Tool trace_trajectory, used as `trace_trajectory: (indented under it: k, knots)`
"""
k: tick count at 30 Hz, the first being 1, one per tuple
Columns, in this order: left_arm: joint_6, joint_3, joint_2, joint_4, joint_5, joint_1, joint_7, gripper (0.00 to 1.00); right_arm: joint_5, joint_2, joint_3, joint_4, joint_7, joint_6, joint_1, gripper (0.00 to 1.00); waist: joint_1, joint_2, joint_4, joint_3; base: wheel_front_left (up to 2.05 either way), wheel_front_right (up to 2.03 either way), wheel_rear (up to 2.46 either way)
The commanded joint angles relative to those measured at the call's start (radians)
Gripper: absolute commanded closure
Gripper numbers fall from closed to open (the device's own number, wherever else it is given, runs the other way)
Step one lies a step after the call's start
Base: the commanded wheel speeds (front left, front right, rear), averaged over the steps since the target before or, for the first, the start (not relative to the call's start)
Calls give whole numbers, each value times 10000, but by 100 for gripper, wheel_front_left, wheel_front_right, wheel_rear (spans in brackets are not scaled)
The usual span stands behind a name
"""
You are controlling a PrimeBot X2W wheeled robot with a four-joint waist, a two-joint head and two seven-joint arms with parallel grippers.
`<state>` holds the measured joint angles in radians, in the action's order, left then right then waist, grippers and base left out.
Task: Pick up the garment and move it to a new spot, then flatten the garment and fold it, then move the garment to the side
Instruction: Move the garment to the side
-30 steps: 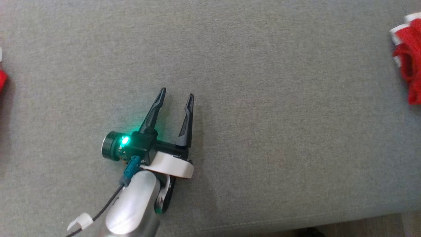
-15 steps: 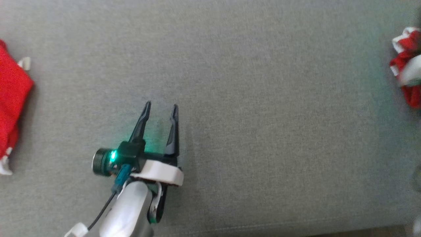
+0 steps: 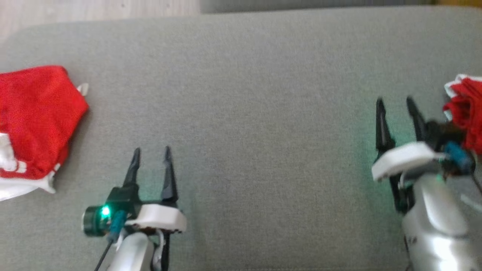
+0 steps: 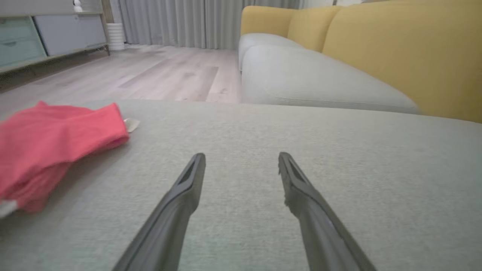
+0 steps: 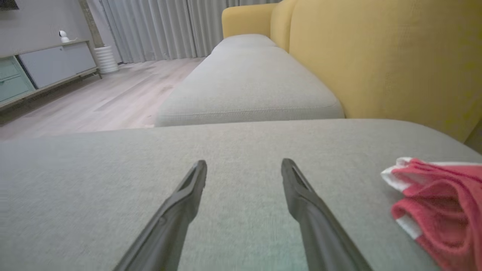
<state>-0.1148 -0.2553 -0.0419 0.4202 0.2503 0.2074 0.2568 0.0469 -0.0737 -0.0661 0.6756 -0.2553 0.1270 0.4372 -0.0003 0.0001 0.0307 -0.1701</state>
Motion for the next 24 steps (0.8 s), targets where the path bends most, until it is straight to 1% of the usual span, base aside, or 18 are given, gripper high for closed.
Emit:
trace_trajectory:
  k: [1,5,8,13,18,24]
  knots:
    - [-53,495,-83,-195,-142,52,49,0,91,94,256,-463,-64,37,-91,0,3,-1,158,304,0,0,0]
    - [19,988,-83,-57,-454,-236,49,0,196,206,231,-740,-64,37,-915,0,3,-1,165,669,0,0,0]
    - [62,1226,-83,16,-581,-425,49,0,280,224,157,-833,-64,37,-1188,0,3,-1,108,878,0,0,0]
    - [146,1648,-83,142,-816,-927,49,0,1017,231,552,-1011,-64,37,-1750,0,3,-1,-134,1301,0,0,0]
    - [165,1924,-83,130,-918,-1296,49,0,1171,233,808,-1190,-64,37,-2064,0,3,-1,-396,1533,0,0,0]
    - [141,2054,-83,29,-827,-1629,49,0,1309,234,1155,-1357,-64,37,-2434,0,3,-1,-500,1725,0,0,0]
